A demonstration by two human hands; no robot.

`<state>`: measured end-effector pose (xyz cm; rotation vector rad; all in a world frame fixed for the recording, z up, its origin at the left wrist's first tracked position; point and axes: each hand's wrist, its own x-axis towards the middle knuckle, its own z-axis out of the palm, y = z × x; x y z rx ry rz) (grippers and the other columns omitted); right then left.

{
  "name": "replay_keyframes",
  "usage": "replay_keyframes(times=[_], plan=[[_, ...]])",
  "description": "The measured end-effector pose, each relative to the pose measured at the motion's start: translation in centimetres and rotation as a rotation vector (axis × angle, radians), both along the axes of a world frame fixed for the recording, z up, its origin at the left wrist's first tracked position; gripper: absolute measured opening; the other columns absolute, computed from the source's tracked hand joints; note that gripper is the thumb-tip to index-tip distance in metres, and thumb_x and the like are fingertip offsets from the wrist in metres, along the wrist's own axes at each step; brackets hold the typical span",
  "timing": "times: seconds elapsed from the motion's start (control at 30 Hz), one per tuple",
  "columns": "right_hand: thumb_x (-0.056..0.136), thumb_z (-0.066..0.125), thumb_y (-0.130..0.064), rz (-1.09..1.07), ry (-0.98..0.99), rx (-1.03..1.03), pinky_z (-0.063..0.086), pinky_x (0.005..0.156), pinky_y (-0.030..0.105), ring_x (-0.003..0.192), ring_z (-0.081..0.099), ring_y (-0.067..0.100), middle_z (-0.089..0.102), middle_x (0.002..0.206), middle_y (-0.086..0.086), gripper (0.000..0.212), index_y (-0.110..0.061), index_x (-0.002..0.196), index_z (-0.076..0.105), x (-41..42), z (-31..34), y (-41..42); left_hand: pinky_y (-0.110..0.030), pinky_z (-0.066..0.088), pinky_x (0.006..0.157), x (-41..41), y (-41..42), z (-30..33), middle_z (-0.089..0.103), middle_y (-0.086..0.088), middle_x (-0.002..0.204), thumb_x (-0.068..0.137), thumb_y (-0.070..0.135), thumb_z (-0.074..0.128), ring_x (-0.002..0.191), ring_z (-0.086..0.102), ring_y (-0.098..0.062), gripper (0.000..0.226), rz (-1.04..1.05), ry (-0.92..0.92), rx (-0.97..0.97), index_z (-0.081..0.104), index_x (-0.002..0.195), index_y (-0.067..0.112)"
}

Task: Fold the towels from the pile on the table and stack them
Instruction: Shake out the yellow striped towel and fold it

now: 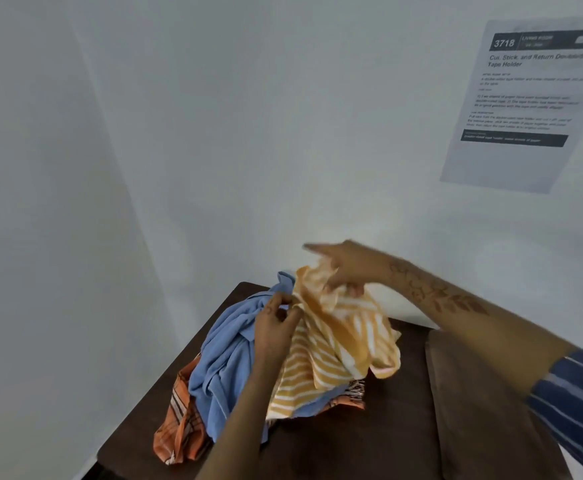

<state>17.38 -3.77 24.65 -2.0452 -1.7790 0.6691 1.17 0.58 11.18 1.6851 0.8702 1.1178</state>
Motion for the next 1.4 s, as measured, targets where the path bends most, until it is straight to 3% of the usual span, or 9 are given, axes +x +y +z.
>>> replay_keyframes(times=[0.1,0.23,0.33,0.43,0.7,0.97,1.2,1.33,1.4], plan=[[0.077,0.073,-0.005,0.228,0.081,-0.200,0.051,0.041,0.024,0.044,0.062,0.015,0.071,0.080,0.010,0.075,-0.033,0.138,0.038,-2.1,-2.3,0.1,-0.018,0.046,0.058,0.4,0.1,1.7,0.060,0.011,0.068,0.082,0.009,0.057,0.059,0.054,-0.002,0.011,-0.155,-0.046,0.045,0.059,0.081,0.020],[0.077,0.071,-0.006,0.150,0.122,-0.271,0.052,0.046,0.026,0.047,0.063,0.019,0.068,0.094,0.028,0.039,-0.011,0.111,0.052,-1.6,-3.0,0.9,-0.028,0.050,0.066,0.1,0.5,0.8,0.064,0.005,0.076,0.078,0.027,0.059,0.068,0.059,-0.014,0.016,-0.196,-0.090,0.058,0.061,0.086,0.014],[0.076,0.070,-0.010,0.100,0.040,-0.277,0.051,0.045,0.024,0.046,0.064,0.018,0.067,0.078,0.022,0.015,-0.007,0.082,0.057,-1.3,-3.3,1.0,-0.028,0.049,0.065,-0.3,0.8,0.2,0.067,0.003,0.079,0.082,0.024,0.067,0.070,0.060,-0.015,0.009,-0.200,-0.065,0.095,0.067,0.086,0.016],[0.077,0.069,-0.013,-0.012,-0.061,-0.166,0.047,0.042,0.022,0.041,0.062,0.014,0.058,0.058,0.006,0.024,-0.013,0.063,0.050,-0.7,-3.4,1.5,-0.025,0.052,0.068,-0.9,0.9,-0.2,0.067,0.006,0.087,0.083,0.013,0.070,0.076,0.063,-0.012,0.004,-0.186,-0.092,0.066,0.070,0.087,0.016],[0.076,0.066,-0.005,-0.353,0.071,0.140,0.058,0.051,0.027,0.044,0.063,0.018,0.062,0.056,0.005,0.006,-0.007,0.073,0.061,2.8,-1.8,2.0,-0.026,0.051,0.059,-4.4,2.3,-4.0,0.059,-0.006,0.078,0.067,0.023,0.076,0.071,0.058,-0.019,0.037,-0.255,-0.062,-0.302,0.056,0.097,0.013],[0.078,0.063,-0.004,-0.433,0.035,0.202,0.056,0.055,0.025,0.041,0.061,0.014,0.062,0.056,0.003,0.005,-0.007,0.081,0.066,4.3,-2.4,1.8,-0.027,0.044,0.064,-5.1,3.5,-7.2,0.058,0.000,0.073,0.082,0.001,0.061,0.066,0.052,-0.015,0.024,0.011,0.434,-0.087,0.053,0.072,0.021],[0.079,0.070,-0.008,-0.327,-0.079,-0.114,0.054,0.053,0.021,0.051,0.063,0.016,0.063,0.071,0.006,0.010,-0.005,0.086,0.063,5.7,-2.3,1.3,-0.024,0.053,0.049,-6.6,3.6,-6.9,0.062,-0.012,0.082,0.091,-0.007,0.052,0.053,0.062,-0.016,0.008,-0.146,0.191,-0.375,0.057,0.092,-0.001],[0.078,0.072,0.001,-0.206,0.041,-0.429,0.052,0.042,0.021,0.043,0.062,0.014,0.057,0.071,0.011,0.013,-0.004,0.081,0.060,6.2,-0.7,0.8,-0.019,0.057,0.063,-7.0,3.6,-6.3,0.068,-0.015,0.085,0.089,-0.004,0.056,0.079,0.067,-0.029,0.011,-0.052,-0.132,-0.483,0.064,0.089,0.003],[0.079,0.072,-0.001,-0.135,0.011,-0.550,0.051,0.045,0.020,0.046,0.062,0.013,0.058,0.073,0.010,0.012,-0.006,0.083,0.061,6.3,0.2,0.7,-0.017,0.054,0.071,-6.9,3.5,-6.0,0.068,-0.007,0.094,0.085,0.005,0.066,0.091,0.065,-0.025,0.013,-0.056,-0.016,-0.371,0.064,0.097,0.010]])
